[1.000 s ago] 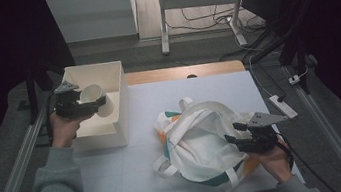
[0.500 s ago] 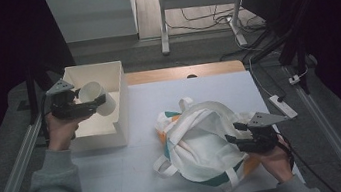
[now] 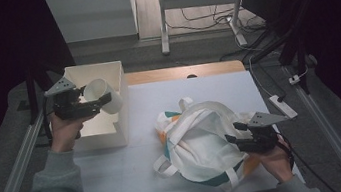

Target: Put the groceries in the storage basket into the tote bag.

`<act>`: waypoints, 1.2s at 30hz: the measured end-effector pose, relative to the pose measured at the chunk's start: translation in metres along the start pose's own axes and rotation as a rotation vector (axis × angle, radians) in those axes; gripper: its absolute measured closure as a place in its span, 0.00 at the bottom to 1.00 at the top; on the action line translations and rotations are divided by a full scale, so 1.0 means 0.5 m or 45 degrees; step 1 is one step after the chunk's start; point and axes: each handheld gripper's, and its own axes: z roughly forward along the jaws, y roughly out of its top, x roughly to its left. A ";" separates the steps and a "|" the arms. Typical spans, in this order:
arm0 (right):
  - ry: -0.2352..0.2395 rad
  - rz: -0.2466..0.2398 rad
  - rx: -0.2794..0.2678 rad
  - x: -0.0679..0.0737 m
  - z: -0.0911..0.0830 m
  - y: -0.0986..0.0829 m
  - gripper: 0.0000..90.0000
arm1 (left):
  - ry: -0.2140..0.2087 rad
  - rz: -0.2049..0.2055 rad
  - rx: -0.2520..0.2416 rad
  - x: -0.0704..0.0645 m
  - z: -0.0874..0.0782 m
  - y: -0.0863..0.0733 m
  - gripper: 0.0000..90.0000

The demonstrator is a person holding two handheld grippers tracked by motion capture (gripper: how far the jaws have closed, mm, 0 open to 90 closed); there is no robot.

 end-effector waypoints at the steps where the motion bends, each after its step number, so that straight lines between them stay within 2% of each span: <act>1: 0.000 0.000 0.000 0.000 0.000 0.000 0.49 | -0.013 0.004 -0.004 -0.005 0.002 0.002 0.22; 11: 0.000 0.004 -0.005 -0.001 -0.001 -0.001 0.49 | -0.124 0.025 -0.007 -0.041 0.020 0.009 0.22; 29: 0.003 0.002 -0.002 0.001 0.000 0.000 0.49 | -0.233 0.099 0.029 -0.102 0.053 0.014 0.22; 36: 0.003 -0.001 -0.003 0.003 0.001 0.000 0.48 | -0.294 0.115 0.039 -0.128 0.065 0.014 0.22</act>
